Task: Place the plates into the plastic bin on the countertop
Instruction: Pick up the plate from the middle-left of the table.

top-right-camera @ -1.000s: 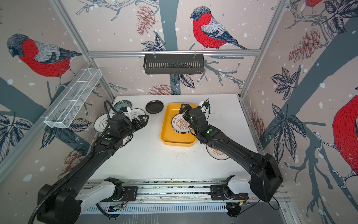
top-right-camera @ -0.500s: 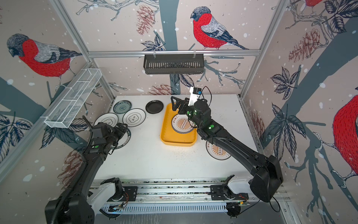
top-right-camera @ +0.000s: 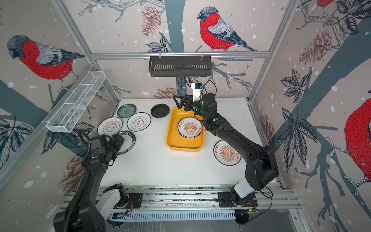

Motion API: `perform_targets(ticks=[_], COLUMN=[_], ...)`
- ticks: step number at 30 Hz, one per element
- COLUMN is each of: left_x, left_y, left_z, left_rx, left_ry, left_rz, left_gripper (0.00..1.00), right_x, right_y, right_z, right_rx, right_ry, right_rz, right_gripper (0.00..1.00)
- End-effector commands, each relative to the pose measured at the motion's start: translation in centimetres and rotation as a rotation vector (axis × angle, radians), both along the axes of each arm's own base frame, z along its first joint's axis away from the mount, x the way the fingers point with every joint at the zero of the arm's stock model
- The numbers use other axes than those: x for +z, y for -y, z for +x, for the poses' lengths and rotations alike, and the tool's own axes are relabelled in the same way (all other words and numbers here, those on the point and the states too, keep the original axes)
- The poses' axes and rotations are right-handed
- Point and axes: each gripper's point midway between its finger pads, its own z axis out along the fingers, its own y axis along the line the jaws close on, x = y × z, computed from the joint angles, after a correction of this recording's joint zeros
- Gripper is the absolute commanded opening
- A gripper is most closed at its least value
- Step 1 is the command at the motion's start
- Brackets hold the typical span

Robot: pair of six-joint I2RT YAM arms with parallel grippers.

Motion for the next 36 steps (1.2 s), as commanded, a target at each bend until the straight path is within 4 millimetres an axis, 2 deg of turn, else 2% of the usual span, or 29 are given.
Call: perform_targets(ticks=[1,5,10,16,25,32,33,36], left_x=[-0.8,-2.3,-2.9,-4.5,-6.2,-8.3,-8.6,-9.6], left_y=[0.5,0.6,0.5,0.1,-1.5,-1.6,-1.5,-1.2], left_z=[-0.5,-1.6,-2.4,-2.1,-1.1,-0.4,-0.3,-0.3], left_rx=[0.030,0.077,0.109,0.109,0.099,0.039,0.035,0.042], left_ry=[0.032,0.055,0.091,0.107,0.076,-0.019,-0.020,-0.020], left_rz=[-0.087,-0.183,-0.258,-0.354,-0.372,-0.422,-0.435,-0.464], left_gripper=[0.95,0.95,0.94,0.92,0.89,0.78,0.75,0.53], right_x=[1.7,1.3,0.6,0.3,0.2,0.3,0.3,0.3], right_y=[0.0,0.8,1.5,2.5,4.8,5.9,6.1,6.6], right_z=[-0.4,-0.1,0.0,-0.3,-1.0,-1.0,-1.0,-0.9], right_rx=[0.050,0.035,0.020,-0.014,-0.118,-0.179,-0.188,-0.218], right_ry=[0.050,0.034,0.004,-0.010,-0.012,-0.018,-0.017,-0.019], right_rz=[0.053,0.067,0.091,0.098,0.120,0.115,0.115,0.119], right_gripper=[0.99,0.99,0.99,0.99,0.99,0.99,0.99,0.99])
